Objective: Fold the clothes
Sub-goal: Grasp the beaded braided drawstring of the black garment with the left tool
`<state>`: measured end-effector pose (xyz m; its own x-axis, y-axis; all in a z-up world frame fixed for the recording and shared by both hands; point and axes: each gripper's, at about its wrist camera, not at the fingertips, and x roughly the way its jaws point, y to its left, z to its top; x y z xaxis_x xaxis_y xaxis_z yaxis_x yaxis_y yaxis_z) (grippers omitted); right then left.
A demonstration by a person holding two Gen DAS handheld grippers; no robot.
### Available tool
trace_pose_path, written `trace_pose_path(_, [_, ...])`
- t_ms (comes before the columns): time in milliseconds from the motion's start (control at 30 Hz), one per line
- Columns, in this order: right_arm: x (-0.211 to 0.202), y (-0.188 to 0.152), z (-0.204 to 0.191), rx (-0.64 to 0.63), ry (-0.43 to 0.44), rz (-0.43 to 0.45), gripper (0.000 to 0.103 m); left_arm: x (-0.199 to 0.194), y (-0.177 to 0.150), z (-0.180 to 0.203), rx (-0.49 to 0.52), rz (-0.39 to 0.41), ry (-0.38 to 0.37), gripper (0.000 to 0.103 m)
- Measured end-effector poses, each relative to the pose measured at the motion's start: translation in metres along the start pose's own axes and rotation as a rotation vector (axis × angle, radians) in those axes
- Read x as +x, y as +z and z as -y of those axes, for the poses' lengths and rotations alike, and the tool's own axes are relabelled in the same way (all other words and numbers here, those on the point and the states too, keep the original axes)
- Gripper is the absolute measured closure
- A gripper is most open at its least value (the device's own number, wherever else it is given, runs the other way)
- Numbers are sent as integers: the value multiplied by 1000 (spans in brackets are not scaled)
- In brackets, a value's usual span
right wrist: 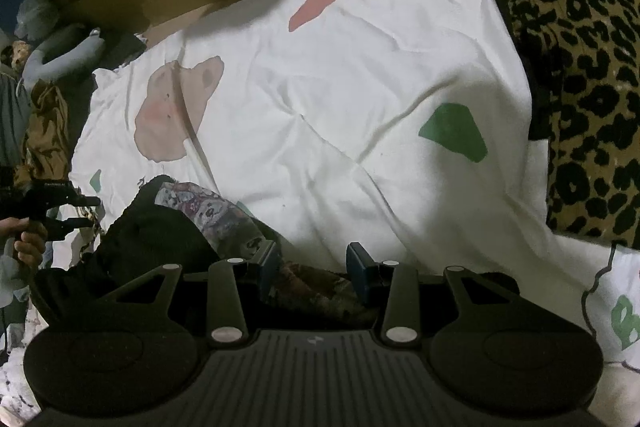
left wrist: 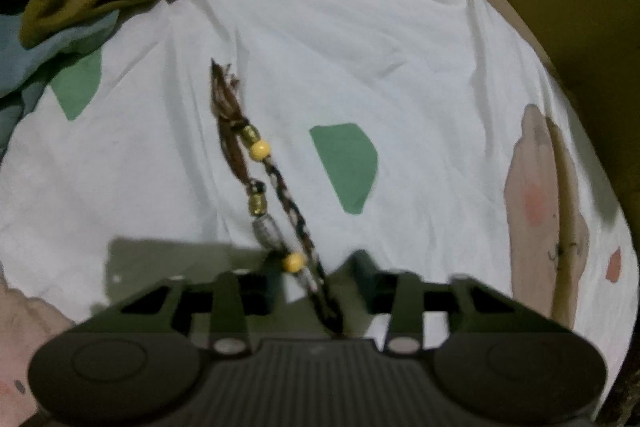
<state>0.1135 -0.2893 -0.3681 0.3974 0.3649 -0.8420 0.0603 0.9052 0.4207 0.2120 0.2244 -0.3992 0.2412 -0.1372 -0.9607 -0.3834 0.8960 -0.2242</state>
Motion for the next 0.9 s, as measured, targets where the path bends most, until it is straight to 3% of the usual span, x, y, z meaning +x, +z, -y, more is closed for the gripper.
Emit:
trace_pose_path(167, [3,-2,0,13,3,-3,58,-1,-4,0,-62,-39,11,87])
trace_pose_path(300, [2,-3,0,14,9,4,58,-1,-7,7,-66,-69,2,79])
trace_pose_path(567, [4,-6,1,30,13,-8,57,2,-10,15,-33,-65,20,80])
trace_pose_path(900, [-7,-10,-3,36,43,30,58,0,-13,13,39,-69,51,98])
